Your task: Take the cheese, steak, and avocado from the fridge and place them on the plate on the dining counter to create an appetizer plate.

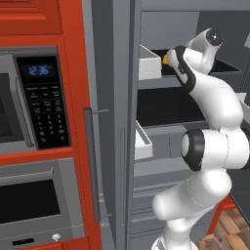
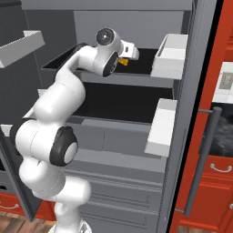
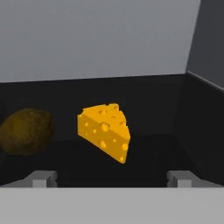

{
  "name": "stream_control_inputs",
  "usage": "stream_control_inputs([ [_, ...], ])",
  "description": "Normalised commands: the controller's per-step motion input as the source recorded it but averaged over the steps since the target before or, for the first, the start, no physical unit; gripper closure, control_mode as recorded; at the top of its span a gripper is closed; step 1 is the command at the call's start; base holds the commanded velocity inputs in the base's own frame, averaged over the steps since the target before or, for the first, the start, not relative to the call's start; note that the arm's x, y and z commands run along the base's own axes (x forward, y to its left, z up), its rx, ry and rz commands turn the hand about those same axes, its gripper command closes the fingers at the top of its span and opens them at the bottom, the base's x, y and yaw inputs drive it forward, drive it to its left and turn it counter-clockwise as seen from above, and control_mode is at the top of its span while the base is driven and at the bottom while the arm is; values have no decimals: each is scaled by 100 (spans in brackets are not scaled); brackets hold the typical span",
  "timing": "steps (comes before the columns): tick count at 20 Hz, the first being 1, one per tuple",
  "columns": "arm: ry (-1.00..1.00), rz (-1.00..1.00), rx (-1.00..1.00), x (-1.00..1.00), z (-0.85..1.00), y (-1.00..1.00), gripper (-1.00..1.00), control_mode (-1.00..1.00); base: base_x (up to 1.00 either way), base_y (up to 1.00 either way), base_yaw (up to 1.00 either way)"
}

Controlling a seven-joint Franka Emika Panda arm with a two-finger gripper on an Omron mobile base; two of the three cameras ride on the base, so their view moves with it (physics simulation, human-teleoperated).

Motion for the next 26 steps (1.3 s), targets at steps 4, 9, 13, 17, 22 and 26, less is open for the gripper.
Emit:
stream_control_inputs([
  [4,7,0,0,33,-6,-5,-100,-100,0,0,0],
  [9,7,1,0,11,-28,0,-100,-100,0,0,0],
  [13,3,2,0,6,-28,0,-100,-100,0,0,0],
  [17,0,2,0,28,-3,0,-100,-100,0,0,0],
  [22,0,3,0,41,0,0,-100,-100,0,0,0],
  [26,0,3,0,41,0,0,-100,-100,0,0,0],
])
